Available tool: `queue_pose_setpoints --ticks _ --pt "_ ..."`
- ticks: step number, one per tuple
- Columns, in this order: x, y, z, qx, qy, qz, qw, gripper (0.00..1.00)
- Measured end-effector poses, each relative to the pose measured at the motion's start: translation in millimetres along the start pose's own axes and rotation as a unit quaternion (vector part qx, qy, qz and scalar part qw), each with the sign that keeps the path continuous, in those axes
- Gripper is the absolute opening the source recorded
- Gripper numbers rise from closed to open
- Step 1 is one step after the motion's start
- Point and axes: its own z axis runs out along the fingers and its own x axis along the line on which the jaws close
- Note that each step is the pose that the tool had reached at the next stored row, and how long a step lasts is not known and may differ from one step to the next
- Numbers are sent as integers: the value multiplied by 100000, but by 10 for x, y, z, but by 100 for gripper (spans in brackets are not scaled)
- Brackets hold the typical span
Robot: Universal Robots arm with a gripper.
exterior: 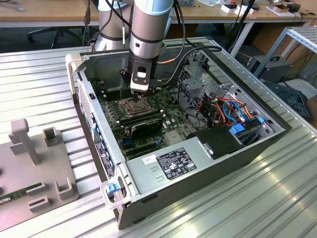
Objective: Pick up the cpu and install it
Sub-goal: 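Install the first cpu locking lever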
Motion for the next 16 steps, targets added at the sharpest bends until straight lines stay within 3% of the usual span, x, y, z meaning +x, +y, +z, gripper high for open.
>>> queue_pose_setpoints --ticks 11,16 --pt "1 1 0 -1 -2 -28 100000 11" --pt "1 0 0 22 44 -1511 99989 11"
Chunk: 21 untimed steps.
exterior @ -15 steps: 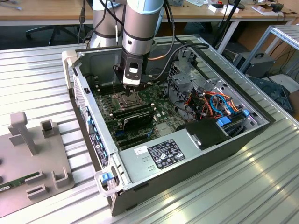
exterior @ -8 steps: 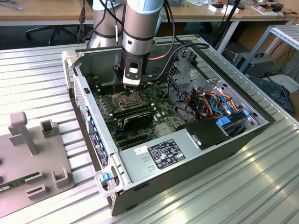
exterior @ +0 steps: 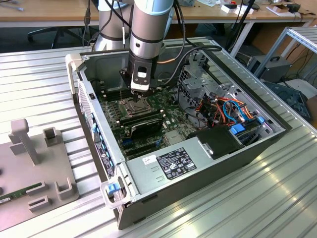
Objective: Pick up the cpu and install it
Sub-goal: 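Install the first cpu locking lever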
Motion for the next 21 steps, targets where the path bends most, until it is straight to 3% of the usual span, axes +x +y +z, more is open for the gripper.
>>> queue_pose_setpoints --ticks 3,4,8,12,14,16,18,19,20,21 --pt "0 0 0 30 64 -2082 99978 11" --pt "0 0 0 52 120 -3881 99925 11" --pt "0 0 0 112 230 -7666 99705 11" --pt "0 0 0 116 235 -7844 99692 11" --pt "0 0 0 123 257 -8469 99640 11" --pt "0 0 0 166 349 -11523 99333 11" --pt "0 0 0 196 407 -13409 99096 11" --pt "0 0 0 217 448 -14833 98893 11" --pt "0 0 0 251 511 -16970 98548 11" --pt "0 0 0 273 556 -18393 98292 11"
